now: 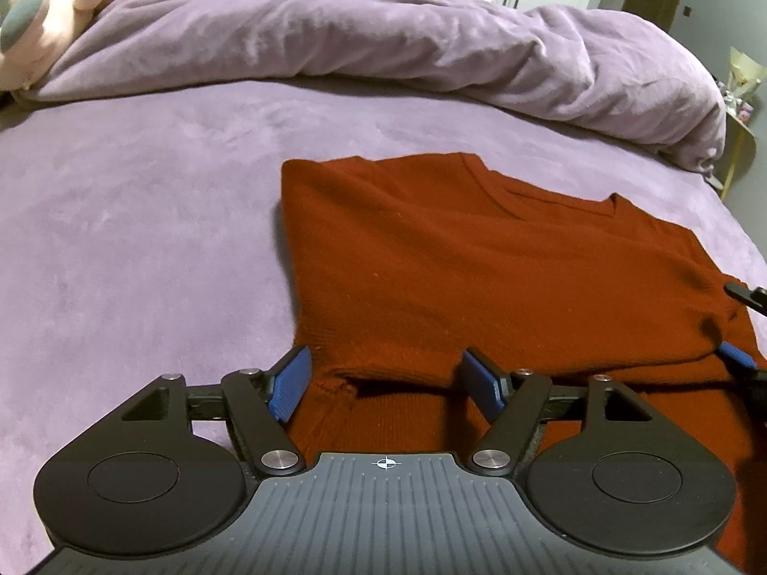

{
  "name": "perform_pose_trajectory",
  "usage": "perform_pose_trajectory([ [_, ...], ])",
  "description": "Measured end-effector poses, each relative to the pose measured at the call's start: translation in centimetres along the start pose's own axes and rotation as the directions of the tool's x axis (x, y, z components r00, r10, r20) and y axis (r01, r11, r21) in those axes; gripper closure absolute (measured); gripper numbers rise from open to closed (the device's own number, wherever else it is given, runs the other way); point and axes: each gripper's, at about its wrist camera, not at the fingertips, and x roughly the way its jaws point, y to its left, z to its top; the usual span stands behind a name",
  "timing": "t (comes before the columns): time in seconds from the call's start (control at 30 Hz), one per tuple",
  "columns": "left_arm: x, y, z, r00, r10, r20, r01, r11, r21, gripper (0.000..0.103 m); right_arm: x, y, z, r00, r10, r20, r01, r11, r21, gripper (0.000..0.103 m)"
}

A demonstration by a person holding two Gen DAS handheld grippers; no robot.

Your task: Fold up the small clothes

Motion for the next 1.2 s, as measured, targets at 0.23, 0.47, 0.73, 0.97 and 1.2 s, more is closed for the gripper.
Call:
perform_pose_trajectory([
  [0.23, -0.4, 0.2, 0.0, 1.0, -0.006, 0.005, 0.006, 1.0, -0.008, 0.027, -2.1, 1.3, -0.2, 0.994, -0.04, 0.101, 0.057, 0.984, -0.168, 0.098],
  [0.47, -0.7, 0.5, -0.3, 1.0, 0.001, -0.005, -0.001, 1.0, 0.001, 0.027, -2.0, 3.4, -2.1, 0.966, -0.187, 0.178, 0.244, 0.886, -0.394, 0.098],
  [0.73, -1.2, 2.0, -1.7, 0.999, 0.007, -0.036, -0.009, 0.999, -0.043, 0.027, -2.9, 2.4, -1.6, 0.972, -0.189, 0.139, 0.23, 0.878, -0.42, 0.094],
  [0.97, -3.8, 2.2, -3.4, 0.999, 0.014, -0.031, -0.015, 0.999, -0.041, 0.027, -3.1, 0.6, -0.1, 0.985, -0.165, 0.043, 0.171, 0.955, -0.243, 0.093],
  [1.2, -7.3, 4.3, -7.6, 0.997, 0.03, -0.07, -0.033, 0.999, -0.034, 0.027, -6.6, 2.3, -2.8, 0.946, -0.322, 0.032, 0.288, 0.794, -0.535, 0.091],
])
